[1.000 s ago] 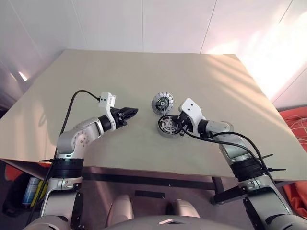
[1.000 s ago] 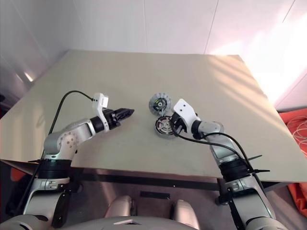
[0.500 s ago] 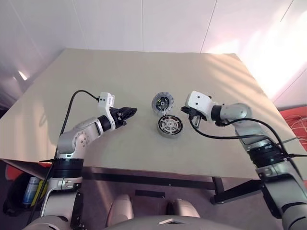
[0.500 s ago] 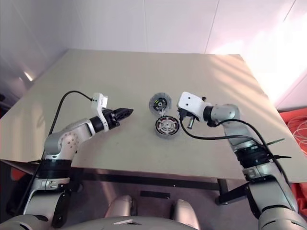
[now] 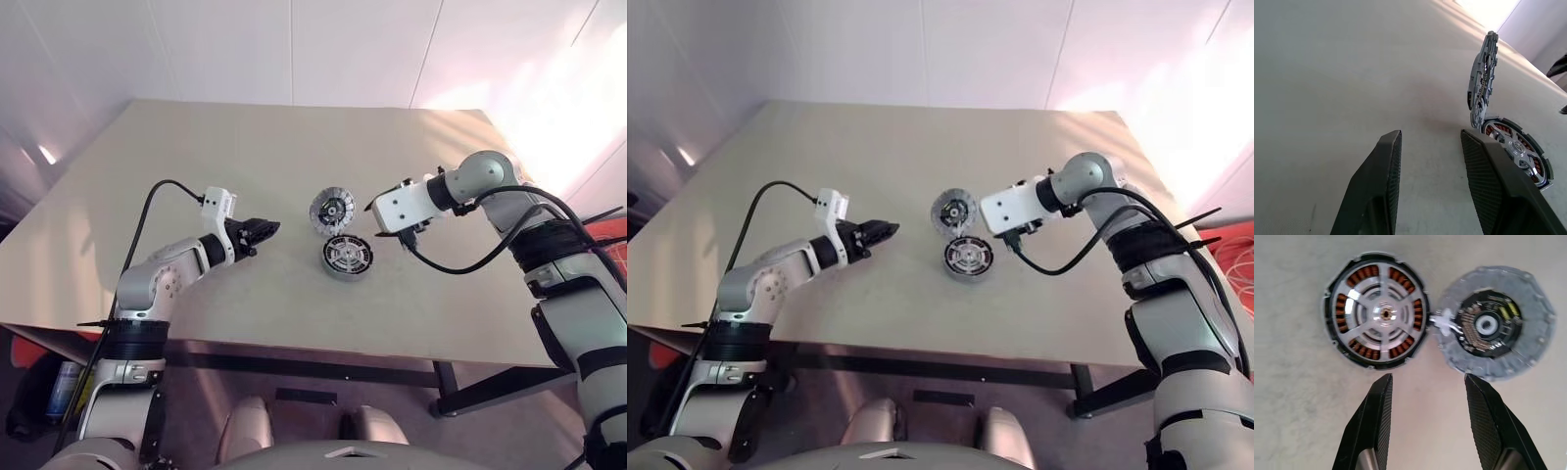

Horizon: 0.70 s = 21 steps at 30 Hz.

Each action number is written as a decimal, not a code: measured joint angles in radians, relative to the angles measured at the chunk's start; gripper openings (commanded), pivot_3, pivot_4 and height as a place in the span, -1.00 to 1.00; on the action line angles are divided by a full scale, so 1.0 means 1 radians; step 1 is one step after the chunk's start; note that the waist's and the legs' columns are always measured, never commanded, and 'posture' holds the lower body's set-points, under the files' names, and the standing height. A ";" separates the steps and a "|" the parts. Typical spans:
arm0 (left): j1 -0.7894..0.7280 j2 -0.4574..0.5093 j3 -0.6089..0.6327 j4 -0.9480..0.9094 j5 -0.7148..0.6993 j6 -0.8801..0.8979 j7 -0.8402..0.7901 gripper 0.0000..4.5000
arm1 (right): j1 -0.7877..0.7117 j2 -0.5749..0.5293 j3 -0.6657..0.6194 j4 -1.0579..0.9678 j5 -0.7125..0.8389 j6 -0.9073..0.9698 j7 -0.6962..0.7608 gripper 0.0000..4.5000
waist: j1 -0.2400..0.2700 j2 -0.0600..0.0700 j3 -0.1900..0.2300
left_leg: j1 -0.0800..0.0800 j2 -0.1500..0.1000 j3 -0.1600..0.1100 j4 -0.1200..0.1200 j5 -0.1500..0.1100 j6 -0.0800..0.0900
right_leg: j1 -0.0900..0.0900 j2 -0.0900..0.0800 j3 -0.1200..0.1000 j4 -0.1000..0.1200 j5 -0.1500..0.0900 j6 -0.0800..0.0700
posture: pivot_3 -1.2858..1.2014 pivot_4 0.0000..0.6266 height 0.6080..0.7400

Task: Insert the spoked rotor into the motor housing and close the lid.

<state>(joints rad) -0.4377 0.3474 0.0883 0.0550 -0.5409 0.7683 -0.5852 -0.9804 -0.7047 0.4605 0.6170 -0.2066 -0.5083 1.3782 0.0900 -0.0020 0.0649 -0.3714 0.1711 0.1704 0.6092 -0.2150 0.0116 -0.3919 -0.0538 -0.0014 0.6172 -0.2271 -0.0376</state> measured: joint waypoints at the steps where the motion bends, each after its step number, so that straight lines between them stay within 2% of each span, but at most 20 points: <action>1: 0.003 0.000 0.000 -0.001 0.000 -0.001 0.001 -0.10 | -0.003 0.003 0.020 0.015 -0.001 -0.039 0.034 0.17 | 0.000 0.000 0.000 | -0.001 0.000 0.000 0.001 0.000 0.001 | -0.001 0.000 0.000 0.001 0.000 0.000 | 0.03 -1.00 1.00; 6: 0.020 0.000 0.000 -0.020 0.000 -0.001 0.011 -0.10 | -0.016 0.010 0.076 0.065 -0.003 -0.163 0.144 0.17 | -0.001 0.000 0.000 | -0.006 0.000 0.000 0.007 0.000 0.003 | -0.007 -0.001 0.000 0.006 0.000 0.000 | 0.03 -1.00 1.00; 21: 0.047 -0.003 0.011 -0.047 -0.002 -0.007 0.048 -0.10 | -0.021 0.082 0.103 0.089 -0.003 -0.201 0.155 0.17 | -0.021 0.000 0.000 | -0.007 0.000 -0.001 0.007 0.002 0.006 | -0.007 -0.001 -0.001 0.007 0.000 0.000 | 0.03 -1.00 1.00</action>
<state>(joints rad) -0.3902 0.3444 0.0995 0.0083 -0.5424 0.7609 -0.5372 -1.0014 -0.6223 0.5631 0.7062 -0.2100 -0.7093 1.5331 0.0694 -0.0021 0.0650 -0.3785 0.1711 0.1699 0.6160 -0.2128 0.0179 -0.3991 -0.0551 -0.0021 0.6240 -0.2270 -0.0379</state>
